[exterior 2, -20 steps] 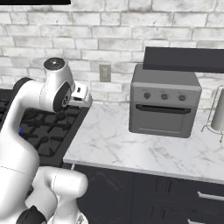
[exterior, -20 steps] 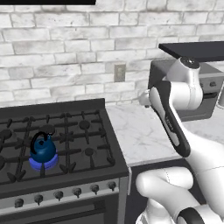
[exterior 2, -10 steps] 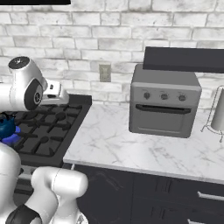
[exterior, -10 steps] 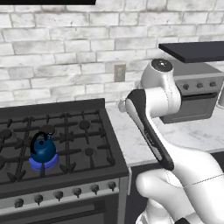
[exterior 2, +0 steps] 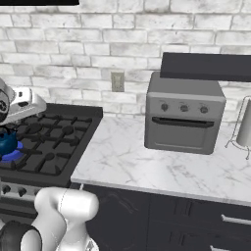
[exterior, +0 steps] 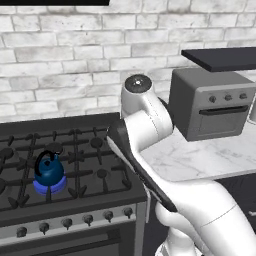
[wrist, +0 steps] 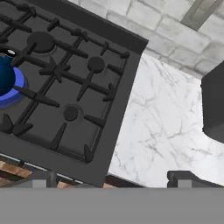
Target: The kettle is done boiling. Turn off the stove, then wait for 300 timesteps before moving the kettle to the dining table.
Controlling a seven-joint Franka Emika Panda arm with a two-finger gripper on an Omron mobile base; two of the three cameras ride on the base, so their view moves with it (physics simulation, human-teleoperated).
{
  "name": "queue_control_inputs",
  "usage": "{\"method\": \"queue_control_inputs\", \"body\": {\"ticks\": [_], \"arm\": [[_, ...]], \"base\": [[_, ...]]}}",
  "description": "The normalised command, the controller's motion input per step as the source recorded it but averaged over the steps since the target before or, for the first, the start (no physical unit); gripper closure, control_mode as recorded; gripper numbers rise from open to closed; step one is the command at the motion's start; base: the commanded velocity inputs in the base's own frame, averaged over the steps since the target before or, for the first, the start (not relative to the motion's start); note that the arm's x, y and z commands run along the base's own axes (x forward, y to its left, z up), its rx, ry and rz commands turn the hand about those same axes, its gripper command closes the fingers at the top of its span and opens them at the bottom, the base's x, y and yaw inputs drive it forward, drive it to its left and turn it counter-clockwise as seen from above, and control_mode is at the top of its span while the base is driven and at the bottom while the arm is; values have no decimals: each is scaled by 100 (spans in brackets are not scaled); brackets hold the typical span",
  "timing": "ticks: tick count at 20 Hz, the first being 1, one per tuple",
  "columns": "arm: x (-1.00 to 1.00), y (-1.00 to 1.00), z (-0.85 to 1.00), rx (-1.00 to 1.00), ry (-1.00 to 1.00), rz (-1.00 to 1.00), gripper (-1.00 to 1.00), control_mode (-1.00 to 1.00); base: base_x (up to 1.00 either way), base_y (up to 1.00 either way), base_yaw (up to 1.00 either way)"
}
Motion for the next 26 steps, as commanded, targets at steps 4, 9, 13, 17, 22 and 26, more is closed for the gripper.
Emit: {"method": "queue_control_inputs", "body": {"ticks": [4,9,13,17,22,26], "arm": [[-30,56,0,-22,0,17,-100,-100],[-38,42,0,-23,0,19,-100,-100],[-47,33,0,-22,-3,16,-100,-100],[-48,30,-1,-22,-2,16,-100,-100],[-30,14,0,-17,-3,14,-100,-100],[-2,18,0,-8,0,11,-100,-100]], "base": [[0,0,0],[0,0,0],[0,0,0],[0,0,0],[0,0,0],[0,0,0]]}}
